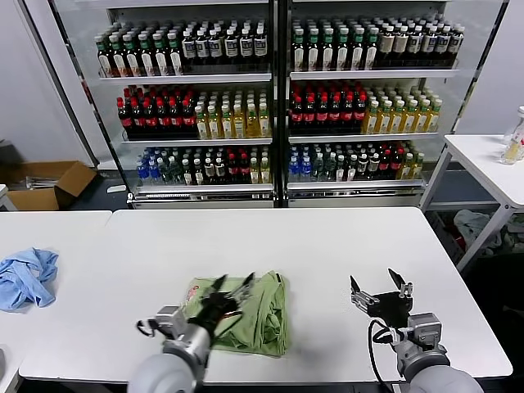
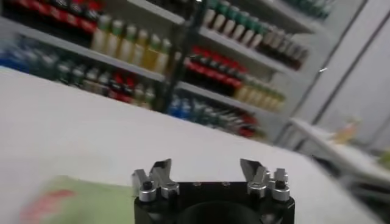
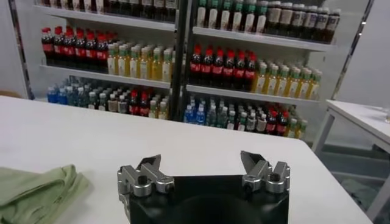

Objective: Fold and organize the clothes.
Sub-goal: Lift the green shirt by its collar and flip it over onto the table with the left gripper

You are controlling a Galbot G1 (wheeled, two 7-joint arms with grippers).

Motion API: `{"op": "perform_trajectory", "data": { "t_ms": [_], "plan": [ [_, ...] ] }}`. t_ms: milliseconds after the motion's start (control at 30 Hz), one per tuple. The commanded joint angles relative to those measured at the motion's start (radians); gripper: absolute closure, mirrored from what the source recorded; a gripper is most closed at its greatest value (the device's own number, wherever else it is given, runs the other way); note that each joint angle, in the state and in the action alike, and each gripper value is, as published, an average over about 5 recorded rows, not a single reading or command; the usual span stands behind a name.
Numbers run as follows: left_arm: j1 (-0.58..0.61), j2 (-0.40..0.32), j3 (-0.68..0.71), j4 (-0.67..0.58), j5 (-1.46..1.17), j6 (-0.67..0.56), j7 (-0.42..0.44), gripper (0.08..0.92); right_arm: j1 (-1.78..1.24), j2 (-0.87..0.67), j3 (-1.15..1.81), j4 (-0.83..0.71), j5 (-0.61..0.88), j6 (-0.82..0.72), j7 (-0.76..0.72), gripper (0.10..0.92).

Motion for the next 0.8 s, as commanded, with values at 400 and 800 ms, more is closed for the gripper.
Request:
{"op": "perform_trajectory", "data": {
  "t_ms": [400,800],
  "plan": [
    [0.098,0.074,-0.188,0.148,0.265,0.054,0.083,0.177,0.003,-0.009,-0.015,0.003,-0.002,0.001,-0.002,0.203],
    [0.076,0.058,-0.168,0.179,0.131,0.062,0.096,0.380,0.006,-0.009,-0.018,-0.001,-0.003,0.001,-0.003,0.203]
  ]
}}
